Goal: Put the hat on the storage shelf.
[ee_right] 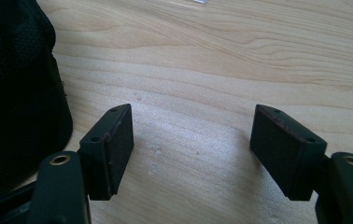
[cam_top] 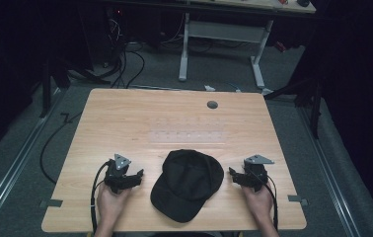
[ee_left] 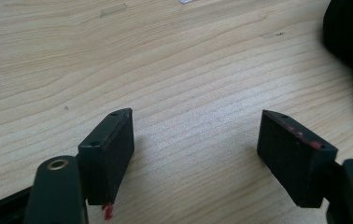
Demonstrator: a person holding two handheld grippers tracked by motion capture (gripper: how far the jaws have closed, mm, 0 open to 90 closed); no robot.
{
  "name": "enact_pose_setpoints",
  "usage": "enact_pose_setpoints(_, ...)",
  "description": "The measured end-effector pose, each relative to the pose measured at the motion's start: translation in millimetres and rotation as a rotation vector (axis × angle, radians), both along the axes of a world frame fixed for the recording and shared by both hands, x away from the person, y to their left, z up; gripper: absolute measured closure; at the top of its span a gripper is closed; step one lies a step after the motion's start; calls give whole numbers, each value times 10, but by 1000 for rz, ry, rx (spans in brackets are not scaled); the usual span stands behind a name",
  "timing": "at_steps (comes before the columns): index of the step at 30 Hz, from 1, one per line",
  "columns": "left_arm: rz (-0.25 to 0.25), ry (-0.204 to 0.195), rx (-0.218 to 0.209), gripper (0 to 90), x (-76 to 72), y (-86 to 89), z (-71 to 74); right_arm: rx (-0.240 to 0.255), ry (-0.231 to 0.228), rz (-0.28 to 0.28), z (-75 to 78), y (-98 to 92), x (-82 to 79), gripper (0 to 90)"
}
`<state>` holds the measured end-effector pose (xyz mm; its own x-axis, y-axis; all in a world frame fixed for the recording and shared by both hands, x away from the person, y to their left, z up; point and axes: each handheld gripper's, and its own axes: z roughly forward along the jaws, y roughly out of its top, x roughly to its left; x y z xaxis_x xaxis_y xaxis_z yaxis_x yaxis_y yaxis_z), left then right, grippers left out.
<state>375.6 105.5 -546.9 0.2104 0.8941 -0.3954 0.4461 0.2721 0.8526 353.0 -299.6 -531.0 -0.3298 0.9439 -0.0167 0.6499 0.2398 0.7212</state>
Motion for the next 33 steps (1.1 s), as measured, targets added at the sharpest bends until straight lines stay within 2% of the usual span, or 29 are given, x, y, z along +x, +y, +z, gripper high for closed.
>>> enact_pose_setpoints(15,2,1,0,275,-2,0,0,0,-3,5,0,0,-1,319)
enact_pose_setpoints(21,2,1,0,275,-2,1,0,5,-2,-18,1,13,-25,333)
enact_pose_setpoints(27,2,3,0,275,-2,2,2,-1,-4,-32,19,-3,-73,453)
enact_pose_setpoints(33,3,4,-3,275,-2,5,3,28,-8,-22,69,-25,-110,473)
